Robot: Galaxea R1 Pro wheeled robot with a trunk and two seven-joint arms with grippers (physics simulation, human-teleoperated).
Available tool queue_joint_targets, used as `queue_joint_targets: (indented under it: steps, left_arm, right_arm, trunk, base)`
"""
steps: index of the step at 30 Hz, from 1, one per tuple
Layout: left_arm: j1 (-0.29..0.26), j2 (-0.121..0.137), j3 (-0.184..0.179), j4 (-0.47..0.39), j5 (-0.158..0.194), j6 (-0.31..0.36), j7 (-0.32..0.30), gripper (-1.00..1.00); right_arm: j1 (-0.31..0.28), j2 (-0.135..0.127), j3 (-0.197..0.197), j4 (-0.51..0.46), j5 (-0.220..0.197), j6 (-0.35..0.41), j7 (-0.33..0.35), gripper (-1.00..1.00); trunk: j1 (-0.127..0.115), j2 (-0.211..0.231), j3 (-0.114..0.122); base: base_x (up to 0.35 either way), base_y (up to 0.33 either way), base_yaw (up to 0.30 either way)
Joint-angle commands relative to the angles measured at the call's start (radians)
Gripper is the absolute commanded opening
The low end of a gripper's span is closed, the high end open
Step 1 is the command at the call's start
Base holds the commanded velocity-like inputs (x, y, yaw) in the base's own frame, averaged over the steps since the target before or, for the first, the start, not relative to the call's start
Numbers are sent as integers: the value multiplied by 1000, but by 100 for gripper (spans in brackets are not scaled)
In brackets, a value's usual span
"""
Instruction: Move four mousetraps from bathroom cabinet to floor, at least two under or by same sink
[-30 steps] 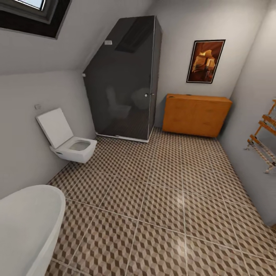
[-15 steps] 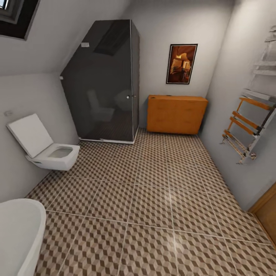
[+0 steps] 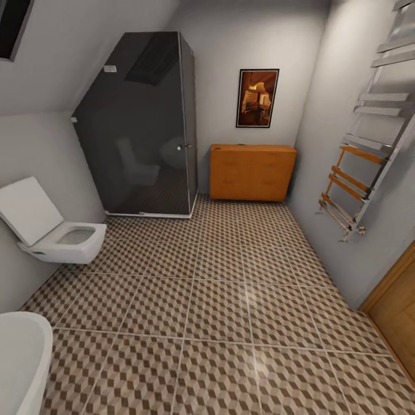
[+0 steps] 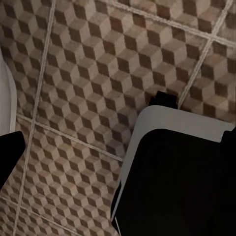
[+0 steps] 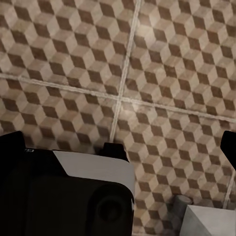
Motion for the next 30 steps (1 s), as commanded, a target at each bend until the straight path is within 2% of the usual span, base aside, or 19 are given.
queue_joint_targets:
  steps: [1, 30]
  left_arm:
    - [-1, 0, -9, 1, 6, 2, 1, 100]
    - [-1, -1, -9, 1, 3, 3, -4, 100]
  right_arm:
    - [-1, 1, 9, 2, -10, -5, -2, 100]
    - [-1, 0, 10, 2, -10, -5, -2, 100]
  trunk:
    - [0, -1, -1]
    - [0, -1, 0]
  base:
    - [162, 0, -18]
    - [307, 0, -16]
